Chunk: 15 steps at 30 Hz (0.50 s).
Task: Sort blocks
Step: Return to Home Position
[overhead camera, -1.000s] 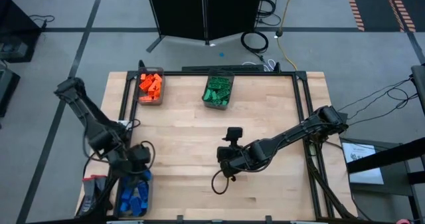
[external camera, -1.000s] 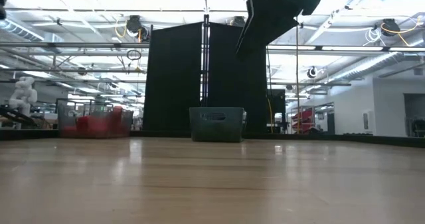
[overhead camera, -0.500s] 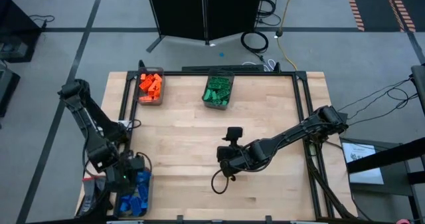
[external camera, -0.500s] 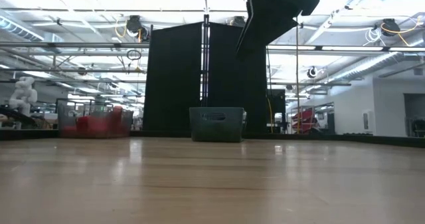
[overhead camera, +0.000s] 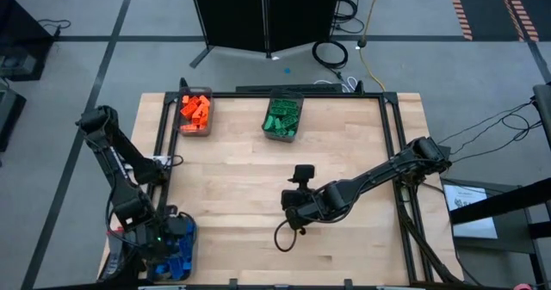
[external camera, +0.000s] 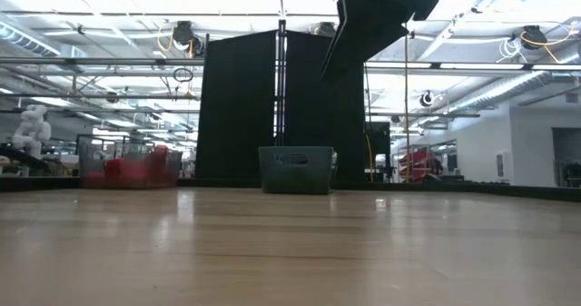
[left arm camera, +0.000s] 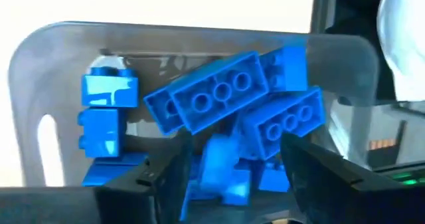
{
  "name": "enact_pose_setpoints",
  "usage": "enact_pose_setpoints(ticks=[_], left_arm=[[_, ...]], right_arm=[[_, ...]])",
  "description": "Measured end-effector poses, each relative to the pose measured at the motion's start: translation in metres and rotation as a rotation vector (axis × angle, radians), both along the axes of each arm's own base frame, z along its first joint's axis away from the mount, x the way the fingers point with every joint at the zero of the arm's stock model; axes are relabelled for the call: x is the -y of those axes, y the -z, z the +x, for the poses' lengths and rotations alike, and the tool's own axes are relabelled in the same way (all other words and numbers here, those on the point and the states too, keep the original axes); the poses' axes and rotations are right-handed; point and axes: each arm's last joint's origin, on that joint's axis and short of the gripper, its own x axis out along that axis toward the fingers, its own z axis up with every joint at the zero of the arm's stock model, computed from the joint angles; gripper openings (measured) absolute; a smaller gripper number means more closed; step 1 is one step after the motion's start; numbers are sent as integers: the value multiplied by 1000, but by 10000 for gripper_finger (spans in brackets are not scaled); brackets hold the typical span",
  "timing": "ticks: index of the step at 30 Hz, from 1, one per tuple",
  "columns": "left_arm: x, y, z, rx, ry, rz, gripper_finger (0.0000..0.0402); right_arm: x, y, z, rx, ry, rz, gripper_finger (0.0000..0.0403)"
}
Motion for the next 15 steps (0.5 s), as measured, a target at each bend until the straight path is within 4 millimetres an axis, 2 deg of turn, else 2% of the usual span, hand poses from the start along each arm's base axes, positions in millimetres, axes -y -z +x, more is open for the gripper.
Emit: enact_pose_setpoints(ticks=[5,8,11,15], left_arm=[[-3,-2,1,49,24,28,236],[-8,-14,8,99,20,-3,236],[-16,-37,13,235,-7,-36,237],[-25,-75,8,463,119,-63,237]], right_arm=[[-4,-1,2,13,-43,-14,295],[-8,-9,0,22,-125,-54,295],[-10,-32,-7,93,-176,-55,295],[-7,-73,-29,203,-194,-24,295]])
